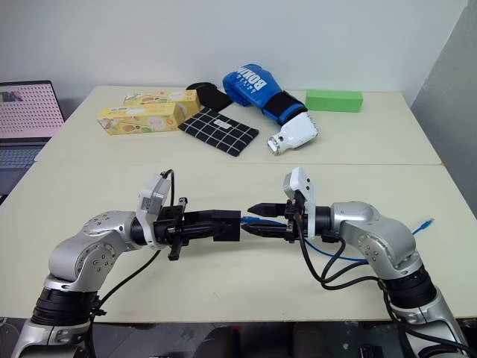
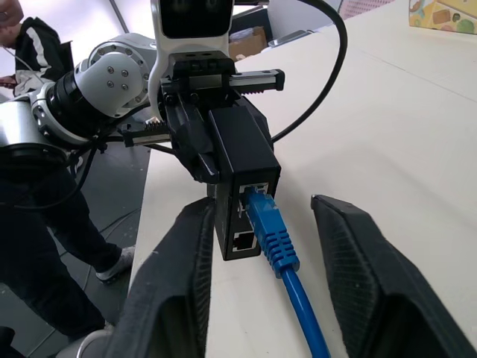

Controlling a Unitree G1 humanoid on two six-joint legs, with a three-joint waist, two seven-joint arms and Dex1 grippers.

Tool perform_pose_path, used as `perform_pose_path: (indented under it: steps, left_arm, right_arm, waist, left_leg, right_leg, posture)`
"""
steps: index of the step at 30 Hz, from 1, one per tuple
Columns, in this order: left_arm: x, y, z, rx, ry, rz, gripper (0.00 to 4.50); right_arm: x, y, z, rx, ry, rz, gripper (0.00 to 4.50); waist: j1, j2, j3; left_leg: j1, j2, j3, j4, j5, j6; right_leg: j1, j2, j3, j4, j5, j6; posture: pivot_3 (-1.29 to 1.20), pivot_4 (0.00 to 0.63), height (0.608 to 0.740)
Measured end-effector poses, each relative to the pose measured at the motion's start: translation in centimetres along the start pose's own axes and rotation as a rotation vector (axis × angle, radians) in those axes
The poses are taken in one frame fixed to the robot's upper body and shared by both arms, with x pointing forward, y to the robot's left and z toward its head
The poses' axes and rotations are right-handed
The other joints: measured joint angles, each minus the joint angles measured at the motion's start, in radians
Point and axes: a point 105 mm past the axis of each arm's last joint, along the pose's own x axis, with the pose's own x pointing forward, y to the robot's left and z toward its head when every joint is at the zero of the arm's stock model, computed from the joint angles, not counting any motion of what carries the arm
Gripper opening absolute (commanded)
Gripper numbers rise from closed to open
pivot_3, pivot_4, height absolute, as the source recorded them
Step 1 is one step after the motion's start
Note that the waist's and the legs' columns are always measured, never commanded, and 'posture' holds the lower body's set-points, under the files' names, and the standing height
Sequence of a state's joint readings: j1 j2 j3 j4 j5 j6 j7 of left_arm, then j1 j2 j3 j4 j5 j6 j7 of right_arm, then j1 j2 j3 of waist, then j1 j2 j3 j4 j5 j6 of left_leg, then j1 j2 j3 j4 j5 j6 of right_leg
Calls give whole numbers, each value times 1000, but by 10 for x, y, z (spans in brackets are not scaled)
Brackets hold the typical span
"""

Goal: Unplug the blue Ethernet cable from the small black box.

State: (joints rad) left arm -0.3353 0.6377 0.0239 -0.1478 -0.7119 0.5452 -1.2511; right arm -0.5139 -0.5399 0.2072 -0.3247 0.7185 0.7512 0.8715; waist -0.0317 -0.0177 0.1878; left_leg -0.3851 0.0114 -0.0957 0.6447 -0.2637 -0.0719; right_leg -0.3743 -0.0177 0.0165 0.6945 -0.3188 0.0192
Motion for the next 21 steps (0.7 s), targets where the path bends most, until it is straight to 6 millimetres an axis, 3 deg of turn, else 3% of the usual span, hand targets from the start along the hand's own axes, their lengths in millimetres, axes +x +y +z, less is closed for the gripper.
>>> perform_pose_path:
  steps: [6, 16, 17, 21]
  left_arm:
    - [0, 2, -2, -3, -1, 8, 774]
    - [0, 1, -4, -8, -3, 1, 774]
    - [0, 1, -4, -8, -2, -4, 774]
    - [0, -1, -5, -4, 2, -15, 774]
  right_arm:
    - [1, 0, 0, -29, 17, 5, 59]
    - [0, 1, -1, -51, 27, 22, 31]
    - [1, 0, -1, -45, 26, 26, 741]
    - [1, -2, -1, -12, 16, 35, 1434]
  waist:
    - [0, 0, 0]
    - [0, 0, 0]
    - [0, 0, 0]
    - [0, 0, 0]
  left_leg:
    - [0, 0, 0, 0, 0, 0]
    - [0, 0, 0, 0, 0, 0]
    - [0, 0, 0, 0, 0, 0]
    - [0, 0, 0, 0, 0, 0]
  right_leg:
    - [0, 1, 0, 0, 0, 0]
    - [0, 1, 0, 0, 0, 0]
    - [0, 1, 0, 0, 0, 0]
    - [0, 1, 0, 0, 0, 0]
  posture:
    - [0, 150, 740]
    - [0, 150, 740]
    - [0, 150, 740]
    - [0, 150, 740]
